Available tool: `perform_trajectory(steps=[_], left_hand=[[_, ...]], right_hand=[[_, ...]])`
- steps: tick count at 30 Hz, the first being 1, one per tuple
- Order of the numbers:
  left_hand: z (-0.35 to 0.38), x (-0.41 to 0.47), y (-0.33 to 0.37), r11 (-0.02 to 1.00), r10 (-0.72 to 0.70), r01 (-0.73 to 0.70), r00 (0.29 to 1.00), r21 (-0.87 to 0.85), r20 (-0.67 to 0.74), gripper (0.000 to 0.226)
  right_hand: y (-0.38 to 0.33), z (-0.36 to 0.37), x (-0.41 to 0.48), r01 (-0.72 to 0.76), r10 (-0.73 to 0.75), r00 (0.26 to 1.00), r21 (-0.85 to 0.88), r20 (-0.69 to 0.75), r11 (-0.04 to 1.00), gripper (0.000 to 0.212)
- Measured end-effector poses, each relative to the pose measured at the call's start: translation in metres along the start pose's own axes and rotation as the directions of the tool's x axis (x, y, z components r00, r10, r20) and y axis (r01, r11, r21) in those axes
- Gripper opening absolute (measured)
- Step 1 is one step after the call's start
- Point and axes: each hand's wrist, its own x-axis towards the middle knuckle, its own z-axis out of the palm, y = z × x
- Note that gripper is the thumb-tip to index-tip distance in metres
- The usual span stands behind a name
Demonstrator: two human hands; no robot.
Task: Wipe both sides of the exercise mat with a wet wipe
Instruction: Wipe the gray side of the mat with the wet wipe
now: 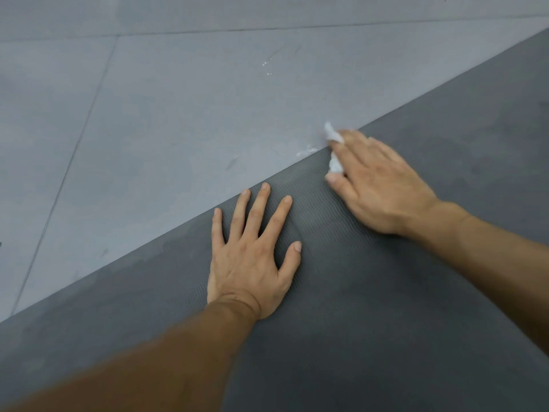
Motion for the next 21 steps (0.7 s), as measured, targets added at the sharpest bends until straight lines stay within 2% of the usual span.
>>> perform_trajectory(steps=[3, 6, 9, 12, 15, 19, 21], left_hand=[[0.0, -0.001, -0.001, 1.0, 0.002, -0.002, 1.0, -0.006, -0.003, 0.068], [0.0, -0.001, -0.001, 1.0, 0.002, -0.002, 1.0, -0.007, -0.003, 0.068], [0.0, 0.0, -0.001, 1.0, 0.004, -0.004, 1.0, -0.004, 0.002, 0.068], [0.0, -0.001, -0.002, 1.0, 0.004, -0.004, 1.0, -0.002, -0.005, 0.068], [0.0, -0.001, -0.001, 1.0, 0.001, -0.001, 1.0, 0.002, -0.015, 0.068], [0.001, 0.0, 0.0, 1.0, 0.002, -0.002, 1.0, 0.003, -0.02, 0.068], [0.001, 0.0, -0.001, 1.0, 0.004, -0.003, 1.0, 0.003, -0.023, 0.069]], right_hand=[[0.042, -0.007, 0.002, -0.166, 0.165, 0.983, -0.01, -0.077, 0.986, 0.072], [0.069, -0.011, 0.003, -0.341, 0.343, 0.934, 0.04, -0.097, 0.939, 0.076], [0.06, -0.01, 0.005, -0.359, 0.37, 0.925, 0.11, -0.093, 0.927, 0.075], [0.023, -0.006, -0.005, -0.212, 0.219, 0.975, 0.123, -0.044, 0.969, 0.081], [-0.018, 0.002, -0.037, -0.025, 0.022, 0.999, 0.099, 0.034, 0.995, 0.075], [-0.042, 0.008, -0.083, 0.185, -0.193, 0.977, 0.082, 0.092, 0.979, 0.069], [-0.036, 0.008, -0.097, 0.259, -0.259, 0.958, 0.022, 0.122, 0.966, 0.069]])
